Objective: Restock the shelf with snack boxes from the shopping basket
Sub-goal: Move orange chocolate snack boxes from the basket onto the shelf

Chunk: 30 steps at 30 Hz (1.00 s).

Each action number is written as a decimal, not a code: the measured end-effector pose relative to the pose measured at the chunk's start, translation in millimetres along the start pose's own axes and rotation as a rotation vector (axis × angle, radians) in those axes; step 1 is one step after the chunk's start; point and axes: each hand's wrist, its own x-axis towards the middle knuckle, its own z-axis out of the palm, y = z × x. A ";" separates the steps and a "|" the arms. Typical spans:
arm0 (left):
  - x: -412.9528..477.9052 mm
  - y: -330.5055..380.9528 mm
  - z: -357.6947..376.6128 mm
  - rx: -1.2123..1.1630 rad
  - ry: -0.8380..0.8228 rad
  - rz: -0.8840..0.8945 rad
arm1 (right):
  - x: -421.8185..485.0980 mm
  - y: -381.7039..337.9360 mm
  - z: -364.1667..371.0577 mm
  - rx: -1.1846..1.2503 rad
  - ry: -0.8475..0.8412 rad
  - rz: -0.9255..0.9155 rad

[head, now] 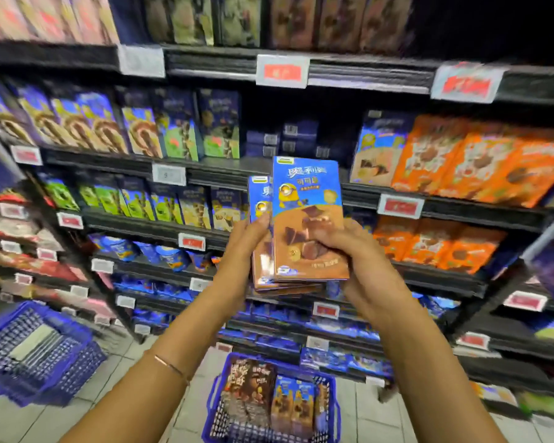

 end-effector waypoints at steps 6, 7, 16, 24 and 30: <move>18.2 49.5 17.8 -0.060 -0.027 0.117 | 2.2 -54.3 11.1 -0.119 -0.013 -0.094; 23.6 58.3 18.8 -0.054 -0.044 0.150 | 5.0 -63.5 13.9 -0.135 -0.019 -0.114; 83.3 158.9 29.1 -0.020 -0.172 0.474 | 36.1 -149.9 50.6 -0.248 -0.051 -0.395; 139.2 232.3 18.4 -0.100 -0.268 0.605 | 124.0 -217.1 19.5 -0.324 0.302 -0.568; 169.3 249.1 43.0 -0.230 -0.302 0.664 | 214.9 -263.9 3.4 -0.723 0.535 -0.649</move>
